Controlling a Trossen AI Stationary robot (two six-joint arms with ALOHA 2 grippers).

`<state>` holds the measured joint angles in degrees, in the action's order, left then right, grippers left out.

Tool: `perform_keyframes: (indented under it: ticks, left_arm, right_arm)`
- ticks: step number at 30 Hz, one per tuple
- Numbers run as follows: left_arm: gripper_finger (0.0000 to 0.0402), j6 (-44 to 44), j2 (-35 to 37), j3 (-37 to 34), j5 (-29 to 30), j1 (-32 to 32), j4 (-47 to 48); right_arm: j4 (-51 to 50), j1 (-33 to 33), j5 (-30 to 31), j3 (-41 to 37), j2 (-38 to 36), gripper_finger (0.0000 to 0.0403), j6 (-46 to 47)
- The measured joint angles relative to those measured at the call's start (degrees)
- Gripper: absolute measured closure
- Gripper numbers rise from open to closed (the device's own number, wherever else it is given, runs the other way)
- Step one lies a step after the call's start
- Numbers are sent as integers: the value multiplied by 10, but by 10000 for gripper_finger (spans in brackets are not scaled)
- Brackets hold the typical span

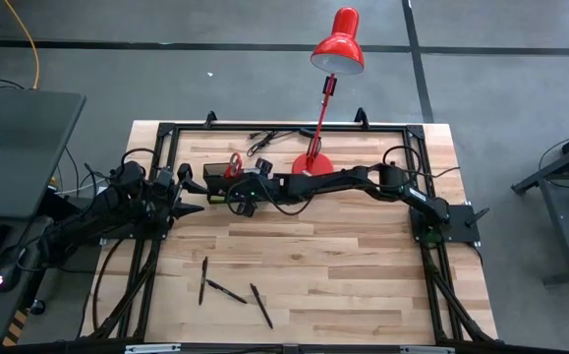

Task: Pick and place office supplies into organizer
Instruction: Put the white sticky notes into the black desk organizer, then put the black pen into the black desk organizer

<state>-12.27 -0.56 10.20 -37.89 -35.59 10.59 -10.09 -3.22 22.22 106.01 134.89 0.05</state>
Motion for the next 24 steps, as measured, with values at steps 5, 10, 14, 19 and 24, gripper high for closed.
perform_keyframes:
  ticks: [5, 10, 14, 19, 24]
  left_arm:
    - [163, 0, 0, 0, 0, 0, 0]
    - [163, 0, 0, 0, 0, 0, 0]
    - [163, 0, 0, 0, 0, 0, 0]
    - [163, 0, 0, 0, 0, 0, 0]
    - [163, 0, 0, 0, 0, 0, 0]
  right_arm:
    - [-7, 3, -18, 0, 0, 403, 14]
    - [-15, 3, -61, 0, 0, 402, 41]
    - [-17, 7, -71, 0, 0, 383, 8]
    - [-17, 21, -55, 0, 0, 306, -1]
    - [-30, 51, 29, 0, -6, 221, -1]
